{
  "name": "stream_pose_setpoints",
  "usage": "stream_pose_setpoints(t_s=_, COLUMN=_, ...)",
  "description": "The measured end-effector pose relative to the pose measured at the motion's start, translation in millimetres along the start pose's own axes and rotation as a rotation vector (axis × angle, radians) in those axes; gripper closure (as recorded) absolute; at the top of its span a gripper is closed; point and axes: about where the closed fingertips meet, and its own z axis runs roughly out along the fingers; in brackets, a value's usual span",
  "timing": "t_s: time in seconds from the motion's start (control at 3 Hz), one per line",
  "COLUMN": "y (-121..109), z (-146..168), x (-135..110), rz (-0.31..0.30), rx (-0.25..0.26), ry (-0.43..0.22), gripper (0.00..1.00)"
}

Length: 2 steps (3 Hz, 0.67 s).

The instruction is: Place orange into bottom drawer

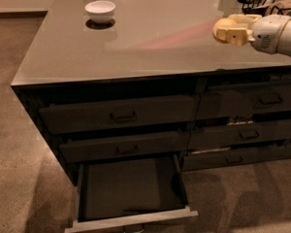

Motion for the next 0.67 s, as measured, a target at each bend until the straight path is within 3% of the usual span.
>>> stream_pose_setpoints(t_s=0.67, y=166, z=-12, x=70, rz=0.012, rx=-0.474, ry=0.054, gripper=1.00)
